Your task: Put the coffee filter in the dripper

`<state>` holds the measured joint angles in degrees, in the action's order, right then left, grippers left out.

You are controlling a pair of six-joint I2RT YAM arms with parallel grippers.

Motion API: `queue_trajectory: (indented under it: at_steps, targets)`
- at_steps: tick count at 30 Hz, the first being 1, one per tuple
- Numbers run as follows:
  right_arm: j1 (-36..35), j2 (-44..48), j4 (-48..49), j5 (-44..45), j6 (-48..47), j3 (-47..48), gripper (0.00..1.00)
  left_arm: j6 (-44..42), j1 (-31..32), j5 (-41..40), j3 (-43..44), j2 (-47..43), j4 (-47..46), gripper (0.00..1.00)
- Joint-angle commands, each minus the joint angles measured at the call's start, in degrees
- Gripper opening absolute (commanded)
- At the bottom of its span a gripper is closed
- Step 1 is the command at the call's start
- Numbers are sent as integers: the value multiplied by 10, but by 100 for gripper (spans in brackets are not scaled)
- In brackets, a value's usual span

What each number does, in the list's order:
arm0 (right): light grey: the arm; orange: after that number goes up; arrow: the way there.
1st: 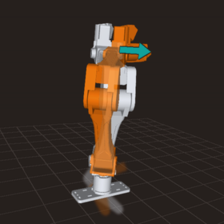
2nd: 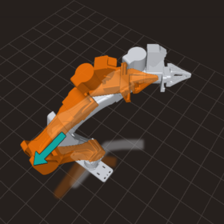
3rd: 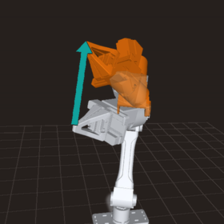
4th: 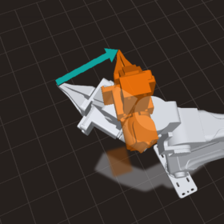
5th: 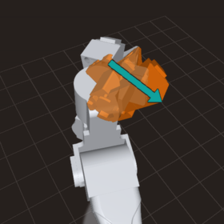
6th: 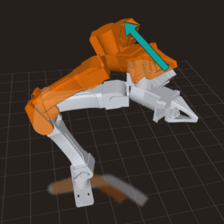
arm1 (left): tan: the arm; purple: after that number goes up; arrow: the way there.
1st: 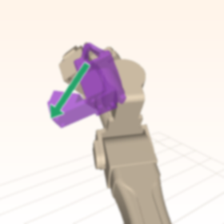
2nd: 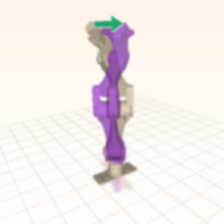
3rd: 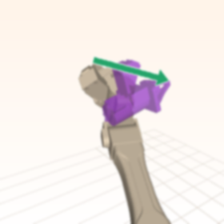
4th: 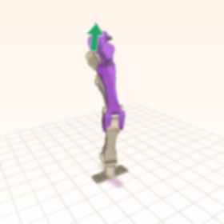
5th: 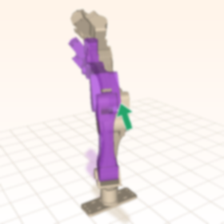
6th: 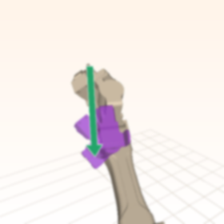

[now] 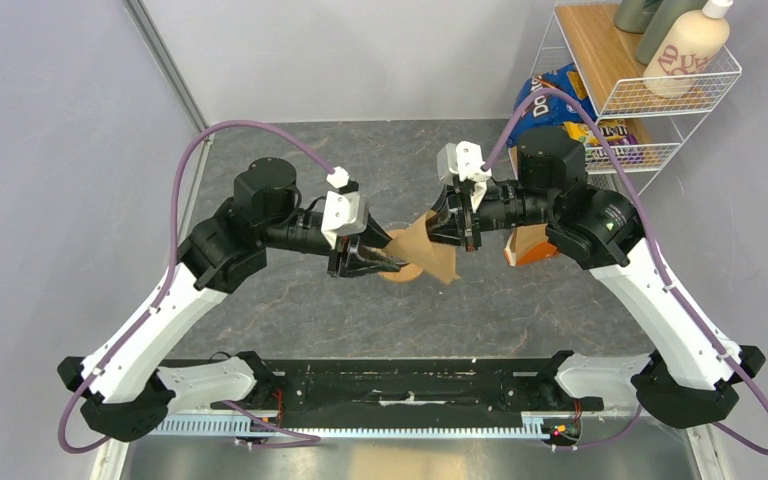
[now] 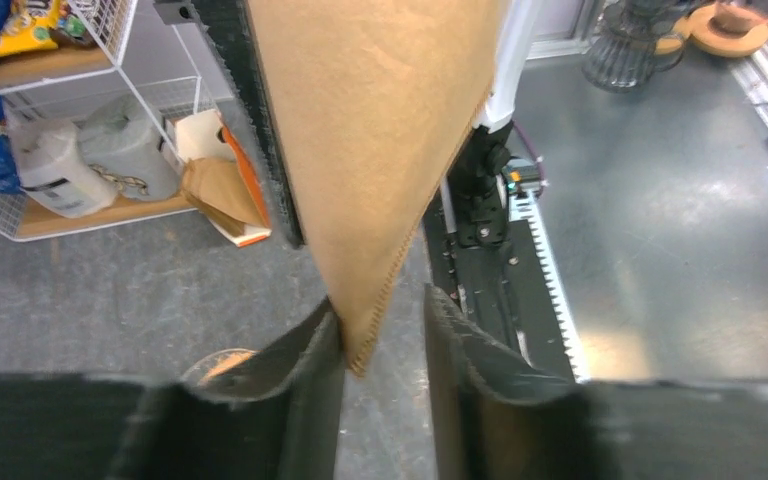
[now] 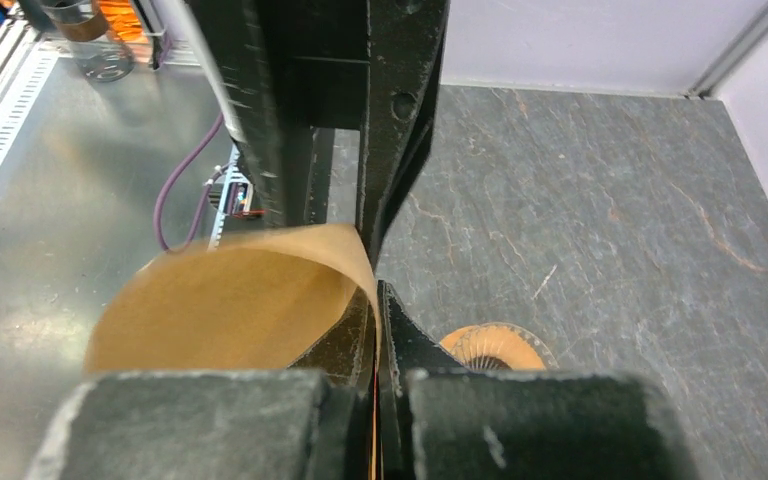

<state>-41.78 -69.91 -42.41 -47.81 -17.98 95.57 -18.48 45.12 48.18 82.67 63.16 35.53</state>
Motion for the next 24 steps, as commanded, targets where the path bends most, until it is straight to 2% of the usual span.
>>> queue_trajectory:
  at_steps: [1,3,6,10,13,15,19,24]
  targets:
    - [7,1,-4,39,49,31,0,26,2,-12,-10,-36,-1,57]
    - [9,-5,-15,66,79,39,0,26,0,-38,-27,-55,0,73]
    - [12,-13,-50,119,116,50,0,45,-25,-67,-50,-80,1,82]
    - [13,-51,-148,214,140,89,0,138,-121,-73,-80,-106,-37,85]
    - [16,-100,-231,262,146,127,0,298,-232,-89,-113,-115,-95,84]
    - [17,-135,-273,271,161,153,0,393,-278,-85,-132,-117,-122,84]
    - [17,-202,-347,280,162,207,0,483,-309,-96,-146,-120,-150,85]
    - [17,-272,-394,292,162,256,0,499,-324,-121,-149,-131,-146,87]
